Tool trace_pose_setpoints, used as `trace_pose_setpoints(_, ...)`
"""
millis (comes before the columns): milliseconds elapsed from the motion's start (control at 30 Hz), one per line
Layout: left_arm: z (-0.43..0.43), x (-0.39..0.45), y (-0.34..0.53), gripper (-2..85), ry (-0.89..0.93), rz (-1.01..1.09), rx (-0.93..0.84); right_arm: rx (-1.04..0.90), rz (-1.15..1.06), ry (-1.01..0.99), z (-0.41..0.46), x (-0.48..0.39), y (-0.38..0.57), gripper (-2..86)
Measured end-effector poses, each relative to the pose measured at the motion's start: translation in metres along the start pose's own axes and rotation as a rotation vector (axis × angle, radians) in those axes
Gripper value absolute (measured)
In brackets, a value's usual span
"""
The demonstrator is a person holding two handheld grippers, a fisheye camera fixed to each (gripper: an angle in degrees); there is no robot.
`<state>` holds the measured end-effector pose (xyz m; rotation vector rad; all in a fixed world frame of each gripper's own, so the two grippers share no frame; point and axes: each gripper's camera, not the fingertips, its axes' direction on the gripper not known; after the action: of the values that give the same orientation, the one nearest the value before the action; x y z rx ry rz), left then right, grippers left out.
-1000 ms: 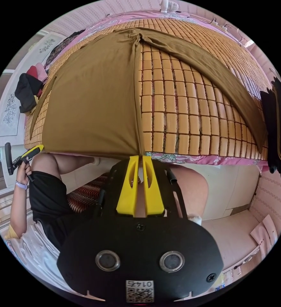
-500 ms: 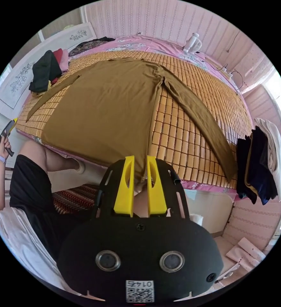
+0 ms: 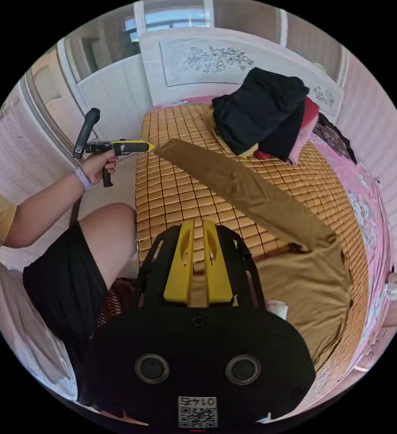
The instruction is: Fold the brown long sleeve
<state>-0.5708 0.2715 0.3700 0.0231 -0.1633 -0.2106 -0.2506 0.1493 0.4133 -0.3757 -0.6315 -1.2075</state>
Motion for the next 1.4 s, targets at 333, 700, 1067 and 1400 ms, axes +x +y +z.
trace_pose_setpoints(333,0.028,-0.007,-0.01,6.4,-0.025,0.062,-0.04,-0.08,-0.137,-0.001,0.104,-0.02,-0.167,6.7)
trace_pose_setpoints(700,0.029,0.0,-0.02,0.2,0.0,0.09,-0.075,-0.112,-0.037,-0.021,0.132,-0.014,-0.182,-0.5)
trace_pose_setpoints(1067,-0.034,0.092,-0.055,-0.7,0.162,0.287,0.055,0.211,0.176,-0.006,-0.02,0.046,-0.099,-0.7)
trace_pose_setpoints(1400,-0.129,0.29,-0.007,1.9,0.97,0.737,0.208,0.586,0.711,0.182,-0.225,0.038,0.22,1.1)
